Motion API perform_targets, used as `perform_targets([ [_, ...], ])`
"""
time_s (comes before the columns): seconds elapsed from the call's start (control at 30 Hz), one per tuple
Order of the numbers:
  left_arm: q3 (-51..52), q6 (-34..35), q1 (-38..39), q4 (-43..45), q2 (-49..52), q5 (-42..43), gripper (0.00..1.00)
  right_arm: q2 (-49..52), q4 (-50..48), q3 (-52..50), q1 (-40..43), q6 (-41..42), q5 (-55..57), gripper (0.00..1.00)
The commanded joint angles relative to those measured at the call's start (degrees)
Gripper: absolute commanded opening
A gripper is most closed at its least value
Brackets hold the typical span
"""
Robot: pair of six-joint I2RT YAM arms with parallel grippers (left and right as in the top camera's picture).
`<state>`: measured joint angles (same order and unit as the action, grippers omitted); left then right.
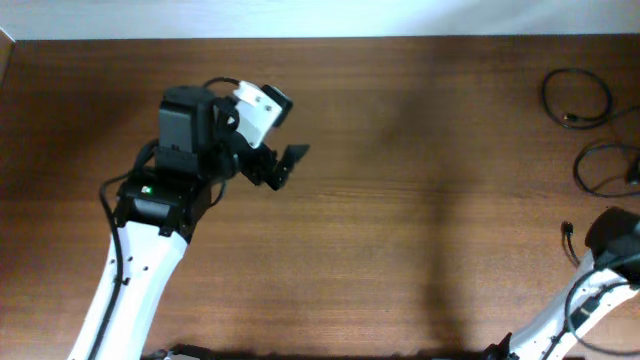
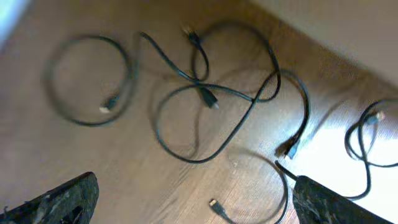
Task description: Untangle cables
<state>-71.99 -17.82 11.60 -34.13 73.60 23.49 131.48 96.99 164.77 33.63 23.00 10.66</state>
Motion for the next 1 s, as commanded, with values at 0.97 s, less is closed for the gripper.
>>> perform_targets([
  [0.97, 0.0, 4.9, -8.8, -5.3, -8.8, -16.5, 0.99, -32.3, -3.2, -41.1, -49.2, -3.0, 17.2, 0.99],
])
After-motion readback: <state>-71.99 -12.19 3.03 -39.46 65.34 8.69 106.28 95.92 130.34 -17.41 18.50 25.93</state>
